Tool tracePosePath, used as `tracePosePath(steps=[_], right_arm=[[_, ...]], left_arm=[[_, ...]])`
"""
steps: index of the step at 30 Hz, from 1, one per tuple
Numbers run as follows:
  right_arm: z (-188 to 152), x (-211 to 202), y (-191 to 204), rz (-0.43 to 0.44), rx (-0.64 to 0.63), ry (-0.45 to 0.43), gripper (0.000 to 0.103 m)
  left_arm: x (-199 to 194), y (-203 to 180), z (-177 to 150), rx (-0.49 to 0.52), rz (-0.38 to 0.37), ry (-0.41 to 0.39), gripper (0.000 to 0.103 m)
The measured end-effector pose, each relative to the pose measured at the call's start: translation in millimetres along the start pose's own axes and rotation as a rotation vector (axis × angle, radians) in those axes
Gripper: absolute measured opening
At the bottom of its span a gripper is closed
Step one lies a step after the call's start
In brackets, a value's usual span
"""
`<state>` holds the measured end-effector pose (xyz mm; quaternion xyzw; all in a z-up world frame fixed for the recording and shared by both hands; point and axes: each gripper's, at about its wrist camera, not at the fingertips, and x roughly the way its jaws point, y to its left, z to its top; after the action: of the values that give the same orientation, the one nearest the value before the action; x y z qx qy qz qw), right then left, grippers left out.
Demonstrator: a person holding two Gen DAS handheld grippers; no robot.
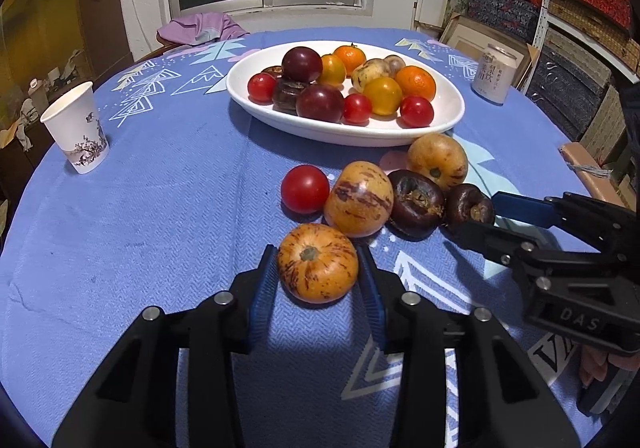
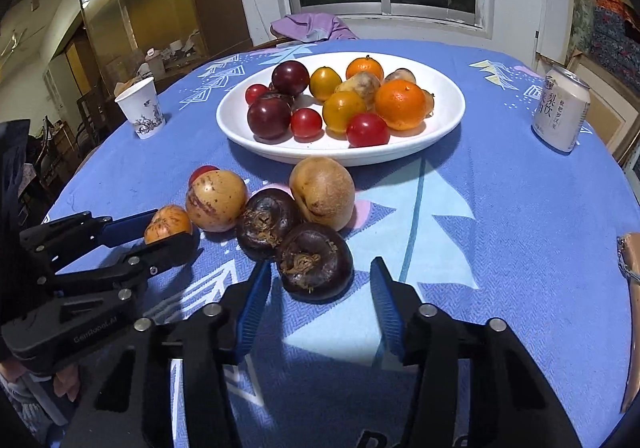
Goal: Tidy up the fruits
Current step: 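Grasp a striped tan fruit with the left tool while the right tool grasps a mangosteen, then carry both fruits over the white plate and open both tools to drop them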
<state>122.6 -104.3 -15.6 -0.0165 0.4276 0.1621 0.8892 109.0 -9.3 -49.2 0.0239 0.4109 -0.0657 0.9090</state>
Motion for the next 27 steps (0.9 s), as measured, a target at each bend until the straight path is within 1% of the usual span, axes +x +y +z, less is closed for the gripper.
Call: tracePosePath(steps=[1,2,4,8,13,27], right_arm=[[0,2,1,0.003,-0.004,0.005,0.048],[1,3,3,0.009,-0.011,0.011,0.044],[1,5,3,0.008,-0.016,0.02,0.042],[1,4,2,0.022,-0.01,0.019,0.042],[-1,-2,2,0.031,-0.009,-0.003,0.042],[-2,-19,0,0.057,0.007,-0.059,0.042]], left_arm=[[0,0,0,0.002,0.002,-0.001,0.04],[0,-1,0,0.003,0.004,-0.001,0.04],[0,-1,-1,0.006,0.007,-0.002,0.04],[-2,-3,-1,0.016,0.013,-0.007,0.04],[-3,-4,-1,0.023,0.017,-0.017,0.04],[-16,-5,0,0.03,0.041,-0.076,0.04]])
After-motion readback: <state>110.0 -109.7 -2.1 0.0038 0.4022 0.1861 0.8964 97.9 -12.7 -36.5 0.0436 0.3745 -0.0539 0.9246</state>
